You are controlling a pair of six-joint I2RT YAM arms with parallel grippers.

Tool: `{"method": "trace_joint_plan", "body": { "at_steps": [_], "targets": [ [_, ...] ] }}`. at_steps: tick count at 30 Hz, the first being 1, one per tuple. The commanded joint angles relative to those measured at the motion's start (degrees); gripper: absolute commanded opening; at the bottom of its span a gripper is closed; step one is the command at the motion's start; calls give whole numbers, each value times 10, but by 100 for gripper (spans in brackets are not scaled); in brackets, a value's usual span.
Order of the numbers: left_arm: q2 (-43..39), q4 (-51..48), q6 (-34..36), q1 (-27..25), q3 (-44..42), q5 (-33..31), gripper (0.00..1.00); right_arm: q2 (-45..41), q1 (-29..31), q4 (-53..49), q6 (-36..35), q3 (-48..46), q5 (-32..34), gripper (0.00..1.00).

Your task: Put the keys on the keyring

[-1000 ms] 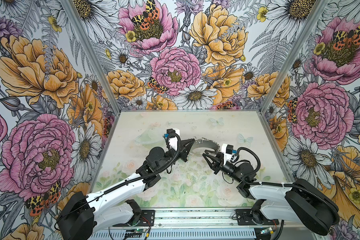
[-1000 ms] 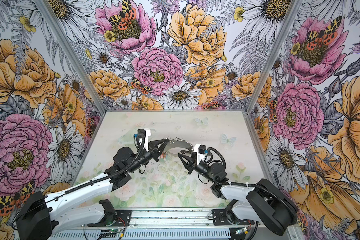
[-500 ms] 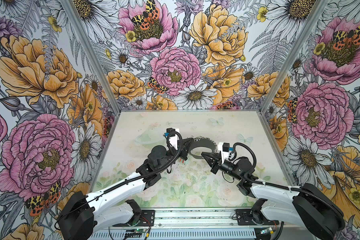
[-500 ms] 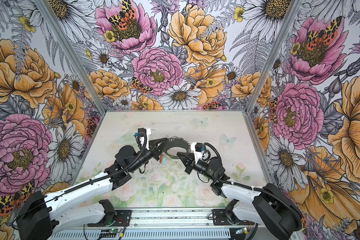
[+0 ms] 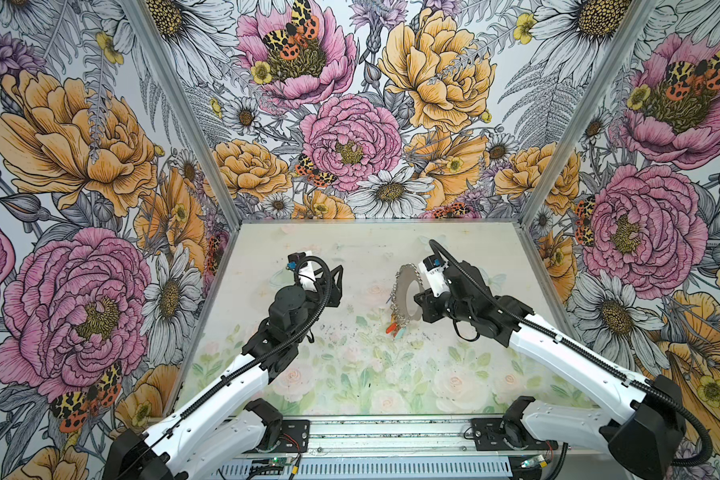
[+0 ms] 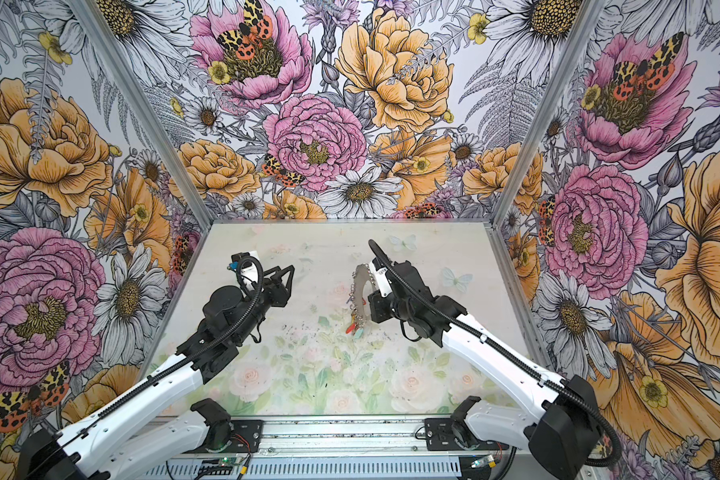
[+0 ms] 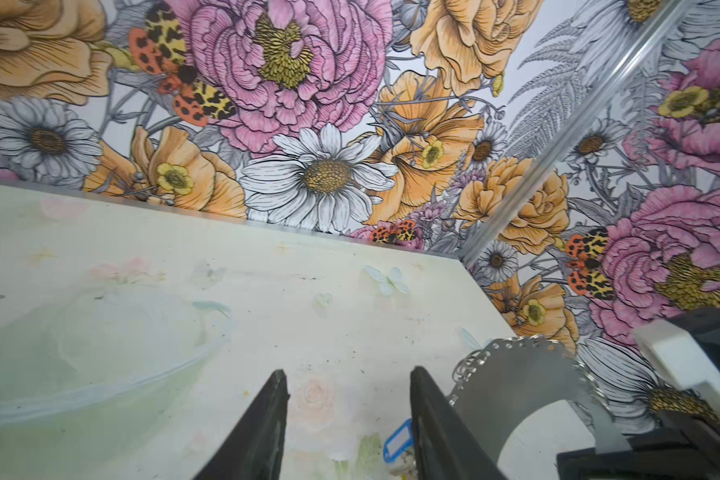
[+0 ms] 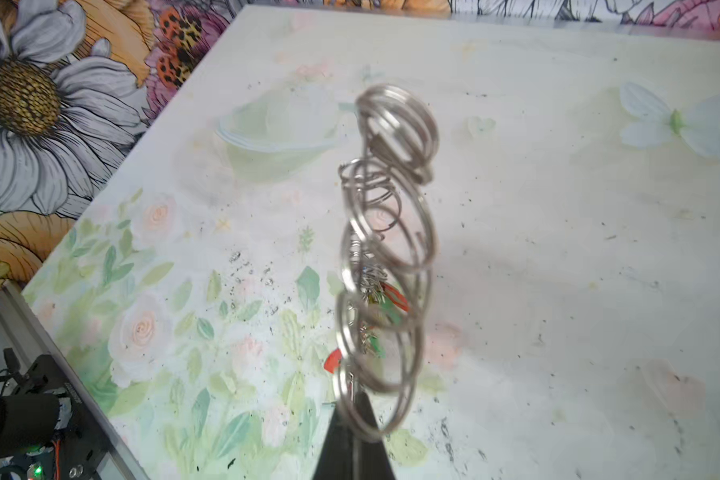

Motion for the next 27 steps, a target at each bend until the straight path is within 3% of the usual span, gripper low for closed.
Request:
{"method": "trace_joint_plan", "body": {
  "at_steps": [1,5,13,20,23,27],
  "targets": [
    [-26,-57,0,27,-30,-36,50,64,1,-235,-36,121,85,0],
    [-64,-81,4,61,-59,-47,51,160,31,-338,-52,242,105,0],
    [-150,-96,15,79,-112,-102,54,368,139,-404,-64,517,61,0],
    [-233,-92,19,79,-159,-132,55,535,170,-432,-45,776,-8,0],
    [-253,-89,21,79,-176,-137,56,581,168,-432,-26,828,-30,0],
    [-255,-82,26,79,-190,-135,58,603,155,-433,-15,822,-31,0]
  ]
}}
